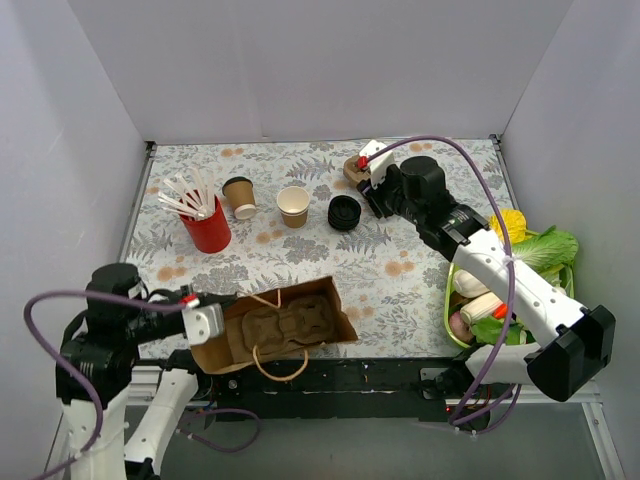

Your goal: Pack the takeout coffee

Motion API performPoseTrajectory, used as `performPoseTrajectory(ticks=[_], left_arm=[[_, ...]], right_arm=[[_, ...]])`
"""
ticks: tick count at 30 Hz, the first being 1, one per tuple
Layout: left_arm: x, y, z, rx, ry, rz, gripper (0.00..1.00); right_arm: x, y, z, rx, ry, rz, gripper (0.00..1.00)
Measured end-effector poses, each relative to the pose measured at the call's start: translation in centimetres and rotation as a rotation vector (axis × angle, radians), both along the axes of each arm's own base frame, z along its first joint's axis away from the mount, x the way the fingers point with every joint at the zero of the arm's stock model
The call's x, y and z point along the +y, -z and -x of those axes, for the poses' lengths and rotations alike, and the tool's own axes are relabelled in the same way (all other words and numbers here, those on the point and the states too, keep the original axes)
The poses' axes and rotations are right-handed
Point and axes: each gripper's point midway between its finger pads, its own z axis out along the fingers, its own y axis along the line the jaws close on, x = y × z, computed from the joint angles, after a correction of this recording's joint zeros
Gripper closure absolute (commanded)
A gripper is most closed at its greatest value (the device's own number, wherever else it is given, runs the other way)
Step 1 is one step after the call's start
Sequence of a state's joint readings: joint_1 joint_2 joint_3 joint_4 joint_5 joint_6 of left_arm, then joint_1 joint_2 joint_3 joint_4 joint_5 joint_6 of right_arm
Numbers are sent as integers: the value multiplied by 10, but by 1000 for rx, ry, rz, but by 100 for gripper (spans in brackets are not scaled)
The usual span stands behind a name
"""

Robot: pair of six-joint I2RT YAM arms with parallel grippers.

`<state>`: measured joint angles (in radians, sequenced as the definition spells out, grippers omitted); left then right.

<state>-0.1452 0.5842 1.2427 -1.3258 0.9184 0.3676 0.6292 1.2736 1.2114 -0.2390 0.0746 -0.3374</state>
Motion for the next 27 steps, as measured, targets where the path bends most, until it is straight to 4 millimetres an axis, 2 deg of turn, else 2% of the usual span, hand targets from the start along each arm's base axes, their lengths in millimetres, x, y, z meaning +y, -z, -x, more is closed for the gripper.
performPoseTrajectory(ticks=[6,11,17,23,25,27], left_arm=[[-1,-15,30,-247,27,17,100],[-9,-25,39,-298,33,64,100],[-15,-26,52,-323,60,92,100],[-14,-20,43,-258,52,104,100],[-12,-20,31,-169,28,116,100],[-8,-23,11,-53,-13,133,100]], right_arm=[[13,17,1,54,-53,3,50],[28,39,10,150,-137,4,50],[42,41,10,187,-183,-16,49],[48,32,7,173,-206,-27,44],[51,28,8,162,-231,-24,44],[54,24,8,150,-268,-13,43]])
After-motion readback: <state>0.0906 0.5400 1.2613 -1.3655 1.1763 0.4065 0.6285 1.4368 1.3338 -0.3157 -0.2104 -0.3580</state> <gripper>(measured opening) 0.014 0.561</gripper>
